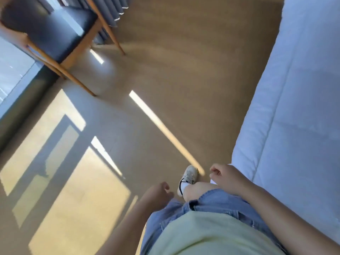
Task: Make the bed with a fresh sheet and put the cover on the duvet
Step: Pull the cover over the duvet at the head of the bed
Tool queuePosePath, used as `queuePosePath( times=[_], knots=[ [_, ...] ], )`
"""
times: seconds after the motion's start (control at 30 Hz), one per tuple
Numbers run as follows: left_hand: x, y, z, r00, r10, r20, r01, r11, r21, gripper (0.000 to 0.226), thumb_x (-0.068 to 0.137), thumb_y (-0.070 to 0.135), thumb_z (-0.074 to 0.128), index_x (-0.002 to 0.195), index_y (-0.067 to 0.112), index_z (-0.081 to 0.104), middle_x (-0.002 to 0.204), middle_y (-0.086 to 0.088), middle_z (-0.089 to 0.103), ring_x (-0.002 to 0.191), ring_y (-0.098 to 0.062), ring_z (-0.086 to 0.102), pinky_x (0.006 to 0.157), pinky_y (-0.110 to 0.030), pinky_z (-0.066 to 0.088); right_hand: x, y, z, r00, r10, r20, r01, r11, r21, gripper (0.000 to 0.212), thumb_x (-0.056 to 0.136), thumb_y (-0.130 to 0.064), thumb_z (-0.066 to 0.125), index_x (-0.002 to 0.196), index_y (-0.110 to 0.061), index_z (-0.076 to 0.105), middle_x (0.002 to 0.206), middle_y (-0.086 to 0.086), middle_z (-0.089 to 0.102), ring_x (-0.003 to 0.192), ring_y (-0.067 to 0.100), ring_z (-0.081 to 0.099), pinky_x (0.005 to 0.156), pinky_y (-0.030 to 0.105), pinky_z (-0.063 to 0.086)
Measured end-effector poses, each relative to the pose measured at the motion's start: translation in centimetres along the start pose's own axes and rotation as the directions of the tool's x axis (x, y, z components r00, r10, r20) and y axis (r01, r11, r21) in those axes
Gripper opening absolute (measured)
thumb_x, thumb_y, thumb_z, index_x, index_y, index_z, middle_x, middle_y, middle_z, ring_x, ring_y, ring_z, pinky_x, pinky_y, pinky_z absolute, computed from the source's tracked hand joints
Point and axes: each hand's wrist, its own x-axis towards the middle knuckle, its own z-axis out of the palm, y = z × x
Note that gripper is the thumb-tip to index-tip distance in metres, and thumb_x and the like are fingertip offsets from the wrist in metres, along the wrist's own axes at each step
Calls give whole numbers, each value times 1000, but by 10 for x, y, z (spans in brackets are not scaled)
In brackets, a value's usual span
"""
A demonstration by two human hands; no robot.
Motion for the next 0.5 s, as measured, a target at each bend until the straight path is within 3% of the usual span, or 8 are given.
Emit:
queuePosePath(
  times=[0.07, 0.17, 0.3, 0.4, 0.5],
  knots=[
    [30, 43, -45, 998, 44, 34, -46, 998, 53, 38, 90, 34, 53, 122, 13, 53, 108, -7, 64, 90, -20, 57, 78, -26, 43, 28, -15, -47, 999, 11, -31, -11, 1000, 0, 13, 91, -24, 49, 96, -16, 59, 92, 2, 64, 83, 19, 59, 75, 32, 47],
    [70, 112, -117, 990, 135, 36, -138, 980, 140, 35, 92, 32, 49, 120, 12, 54, 113, -8, 60, 91, -22, 58, 79, -30, 47, 69, -27, -111, 999, 46, -15, -46, 998, 32, 14, 93, -27, 49, 101, -19, 58, 94, -5, 60, 89, 15, 57, 77, 28, 44],
    [135, 209, -207, 960, 264, 92, -278, 938, 207, 23, 92, 26, 49, 114, 20, 49, 106, 1, 56, 83, -11, 48, 67, -15, 40, 136, -30, -193, 987, 147, -59, -137, 979, 154, 12, 94, -29, 48, 101, -23, 55, 96, -7, 59, 90, 13, 57, 76, 28, 45],
    [196, 287, -274, 942, 311, 130, -336, 893, 299, 17, 89, 24, 47, 103, 17, 54, 101, -3, 62, 83, -16, 52, 70, -27, 43, 194, -32, -260, 969, 218, -113, -188, 955, 230, 13, 95, -26, 45, 95, -18, 56, 90, -2, 59, 76, 13, 54, 65, 28, 40],
    [257, 377, -356, 943, 316, 99, -331, 879, 343, 30, 91, 28, 50, 115, 13, 59, 109, -5, 64, 90, -18, 56, 73, -25, 41, 241, -42, -334, 941, 295, -166, -247, 933, 260, 17, 92, -21, 45, 85, -8, 53, 78, 5, 54, 69, 17, 46, 60, 30, 33]
  ],
)
